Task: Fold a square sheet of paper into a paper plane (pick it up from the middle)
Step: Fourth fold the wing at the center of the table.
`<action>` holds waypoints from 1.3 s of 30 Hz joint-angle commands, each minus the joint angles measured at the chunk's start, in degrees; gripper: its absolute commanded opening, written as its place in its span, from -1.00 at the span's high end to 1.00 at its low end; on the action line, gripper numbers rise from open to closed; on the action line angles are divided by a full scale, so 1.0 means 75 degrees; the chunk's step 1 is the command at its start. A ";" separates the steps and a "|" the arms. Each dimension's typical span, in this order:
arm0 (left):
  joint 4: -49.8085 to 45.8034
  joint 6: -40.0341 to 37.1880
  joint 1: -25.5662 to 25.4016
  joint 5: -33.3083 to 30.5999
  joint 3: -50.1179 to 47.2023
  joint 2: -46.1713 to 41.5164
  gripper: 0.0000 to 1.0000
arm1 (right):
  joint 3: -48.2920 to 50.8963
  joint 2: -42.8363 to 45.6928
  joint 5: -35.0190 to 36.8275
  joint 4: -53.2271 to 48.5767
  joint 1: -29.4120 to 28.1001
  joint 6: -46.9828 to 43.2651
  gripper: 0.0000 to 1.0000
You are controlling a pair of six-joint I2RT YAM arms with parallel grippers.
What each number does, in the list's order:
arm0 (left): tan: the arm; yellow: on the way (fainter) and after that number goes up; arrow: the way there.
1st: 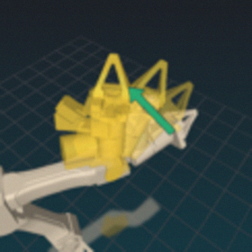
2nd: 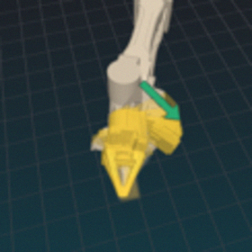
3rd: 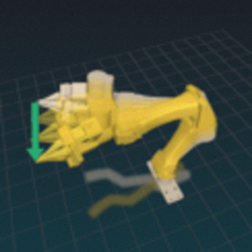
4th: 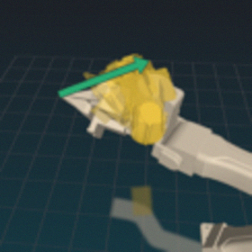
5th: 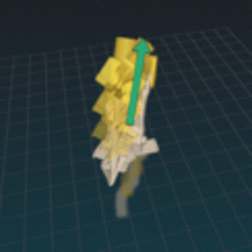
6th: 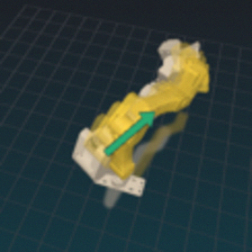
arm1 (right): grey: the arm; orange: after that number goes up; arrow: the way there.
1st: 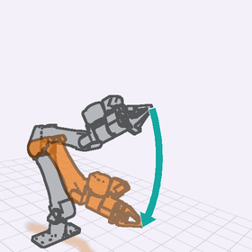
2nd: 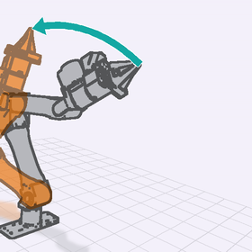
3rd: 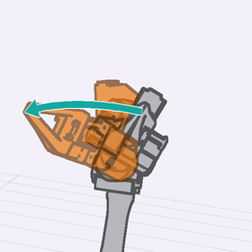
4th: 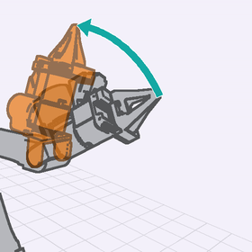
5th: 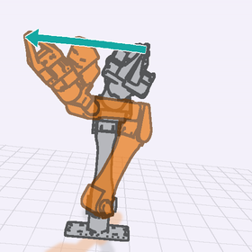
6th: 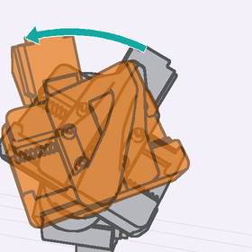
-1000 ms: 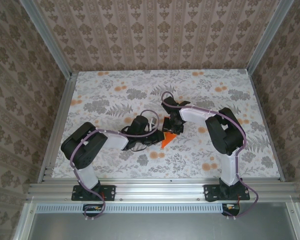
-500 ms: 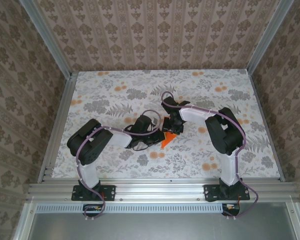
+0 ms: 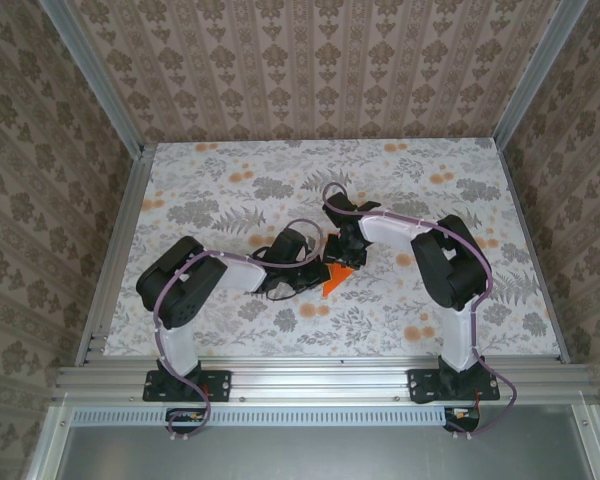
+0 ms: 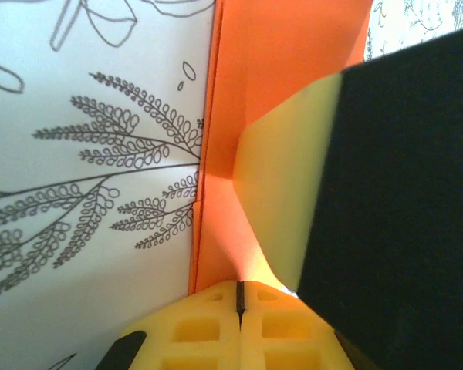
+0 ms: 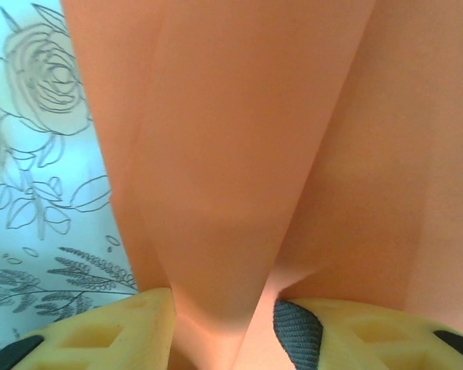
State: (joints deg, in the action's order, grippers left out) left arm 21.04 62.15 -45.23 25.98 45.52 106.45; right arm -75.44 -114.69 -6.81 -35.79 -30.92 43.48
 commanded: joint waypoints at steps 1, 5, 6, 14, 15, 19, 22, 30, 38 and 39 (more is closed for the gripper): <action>-0.0919 0.0145 0.0084 -0.0235 -0.0240 0.0419 1.00 | 0.0662 -0.0556 0.0500 -0.0167 0.0338 -0.0230 -0.02; -0.0965 0.0142 0.0104 -0.0139 -0.0219 0.0510 1.00 | 0.0557 0.0747 -0.0234 0.0509 0.0595 -0.0442 -0.14; -0.0993 0.0111 0.0101 -0.0115 -0.0192 0.0524 1.00 | 0.0664 0.1061 -0.0387 0.0628 0.0670 -0.0469 -0.15; -0.1523 -0.0288 0.0113 0.0049 0.0195 0.0698 1.00 | 0.2263 0.2578 -0.1454 0.2703 0.0864 -0.0996 0.07; -0.1639 -0.0355 0.0116 0.0074 0.0260 0.0712 1.00 | 0.2395 0.2527 -0.1739 0.2908 0.0848 -0.0994 0.17; -0.1904 -0.0458 0.0126 0.0111 0.0364 0.0734 1.00 | 0.2666 0.2169 -0.2413 0.3450 0.0720 -0.0881 0.55; -0.1961 -0.0471 0.0125 0.0099 0.0373 0.0736 1.00 | 0.2727 0.1802 -0.2492 0.3610 0.0663 -0.0814 0.72; -0.2047 -0.0505 0.0125 0.0081 0.0382 0.0748 1.00 | 0.2845 0.1143 -0.2798 0.3964 0.0669 -0.0904 0.84; -0.2326 -0.0681 0.0114 0.0154 0.0397 0.0730 1.00 | 0.2995 0.0851 -0.2122 0.3949 0.1092 -0.1075 0.84; -0.2348 -0.0704 0.0114 0.0178 0.0391 0.0746 1.00 | 0.2977 0.0800 -0.2116 0.3983 0.1183 -0.1087 0.84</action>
State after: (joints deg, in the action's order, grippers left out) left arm 14.15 59.33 -44.29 29.45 50.13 108.40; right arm -54.37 -105.78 -26.79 -5.89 -23.81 37.12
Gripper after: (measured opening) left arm 0.047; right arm 0.082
